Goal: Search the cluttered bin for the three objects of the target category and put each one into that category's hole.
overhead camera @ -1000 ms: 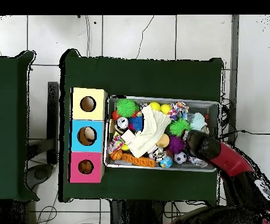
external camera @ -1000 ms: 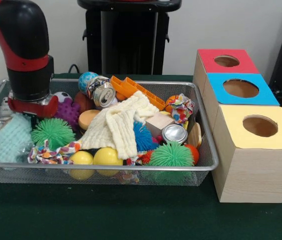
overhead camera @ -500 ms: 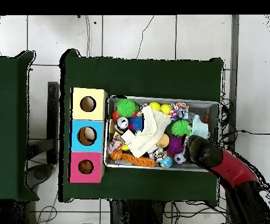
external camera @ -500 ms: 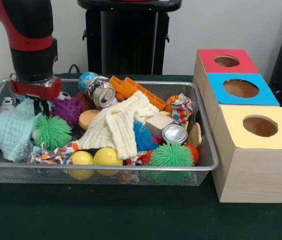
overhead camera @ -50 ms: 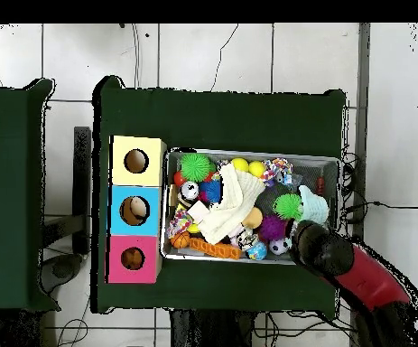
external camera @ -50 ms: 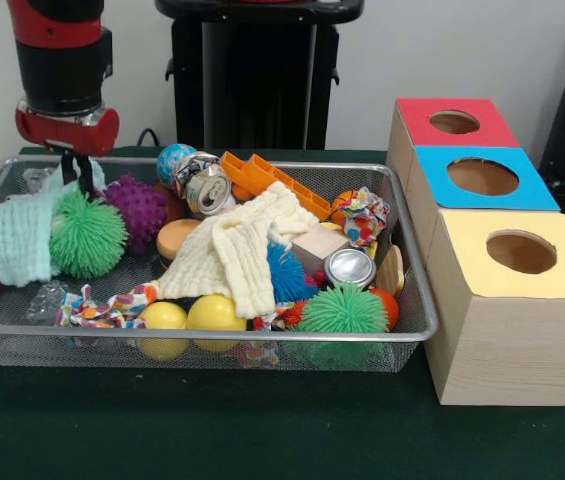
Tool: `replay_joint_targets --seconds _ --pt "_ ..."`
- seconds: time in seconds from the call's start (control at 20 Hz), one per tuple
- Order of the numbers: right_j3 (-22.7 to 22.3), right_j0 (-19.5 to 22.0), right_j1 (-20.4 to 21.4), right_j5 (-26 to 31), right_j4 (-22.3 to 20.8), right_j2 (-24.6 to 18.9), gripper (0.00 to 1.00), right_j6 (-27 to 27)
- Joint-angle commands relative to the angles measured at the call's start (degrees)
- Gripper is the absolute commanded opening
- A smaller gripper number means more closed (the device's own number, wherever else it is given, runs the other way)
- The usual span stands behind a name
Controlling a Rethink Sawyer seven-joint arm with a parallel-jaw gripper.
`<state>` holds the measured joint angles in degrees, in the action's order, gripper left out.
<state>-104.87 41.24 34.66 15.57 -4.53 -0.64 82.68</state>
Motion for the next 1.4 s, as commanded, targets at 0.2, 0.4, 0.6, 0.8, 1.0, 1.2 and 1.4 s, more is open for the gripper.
replay_joint_targets --seconds 0.2,0.4,0.6,0.8,1.0,1.2,1.4 --pt "-4.58 -0.45 5.32 7.85 4.69 0.66 0.00 11.99" --pt "-4.18 -1.95 6.35 10.20 5.84 1.82 0.00 12.16" --pt "-3.03 -4.23 9.23 15.05 7.05 3.44 0.00 12.46" --pt "-1.68 -6.60 10.58 18.58 7.63 5.34 0.00 13.20" --pt "0.93 -8.42 12.00 23.89 8.46 6.87 0.00 13.68" --pt "2.85 -10.03 13.38 28.18 8.51 8.48 0.00 14.26" --pt "4.11 -11.22 14.32 31.25 8.83 9.75 0.00 14.69"
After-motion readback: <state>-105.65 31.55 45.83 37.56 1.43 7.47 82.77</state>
